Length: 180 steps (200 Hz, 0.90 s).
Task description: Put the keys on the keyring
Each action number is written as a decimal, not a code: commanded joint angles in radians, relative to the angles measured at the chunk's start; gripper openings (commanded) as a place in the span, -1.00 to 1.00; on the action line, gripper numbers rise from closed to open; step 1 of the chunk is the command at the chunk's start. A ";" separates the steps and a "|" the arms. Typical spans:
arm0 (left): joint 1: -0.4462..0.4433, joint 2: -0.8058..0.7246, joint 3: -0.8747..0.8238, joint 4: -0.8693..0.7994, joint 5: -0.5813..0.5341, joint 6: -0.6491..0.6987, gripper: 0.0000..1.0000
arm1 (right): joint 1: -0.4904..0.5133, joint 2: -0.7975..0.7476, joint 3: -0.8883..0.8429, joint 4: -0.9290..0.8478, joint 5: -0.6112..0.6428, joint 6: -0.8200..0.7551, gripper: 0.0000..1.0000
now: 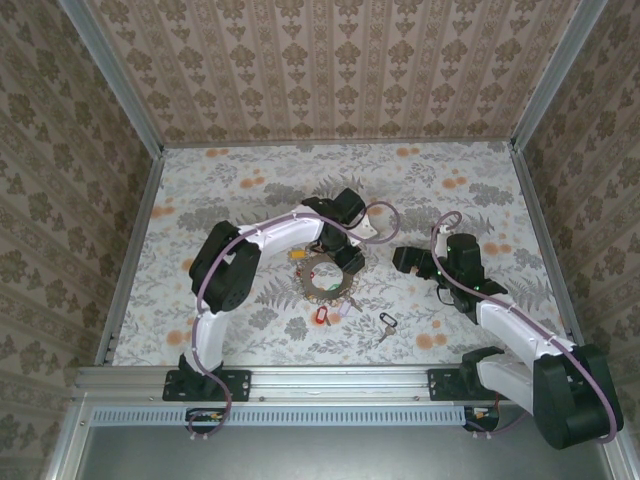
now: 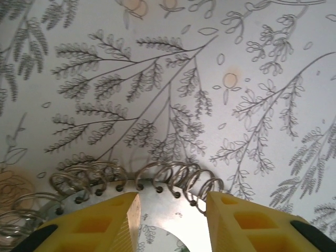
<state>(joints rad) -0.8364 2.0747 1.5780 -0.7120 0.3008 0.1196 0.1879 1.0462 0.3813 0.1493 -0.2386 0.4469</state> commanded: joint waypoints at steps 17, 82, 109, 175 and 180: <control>-0.001 0.037 0.023 -0.037 0.072 0.045 -0.33 | 0.004 -0.012 0.007 -0.020 0.022 -0.017 0.95; 0.007 0.063 0.043 -0.043 0.077 0.058 -0.44 | 0.000 -0.017 0.013 -0.025 0.028 -0.021 0.96; 0.004 0.079 0.060 -0.046 0.071 0.060 -0.44 | -0.001 -0.018 0.020 -0.031 0.026 -0.024 0.96; 0.004 0.096 0.070 -0.049 0.040 0.066 -0.43 | -0.007 -0.021 0.020 -0.030 0.025 -0.025 0.96; 0.003 0.097 0.070 -0.048 0.038 0.067 -0.43 | -0.007 -0.022 0.019 -0.030 0.025 -0.024 0.96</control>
<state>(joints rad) -0.8364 2.1479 1.6230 -0.7334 0.3515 0.1585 0.1856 1.0439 0.3817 0.1444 -0.2310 0.4404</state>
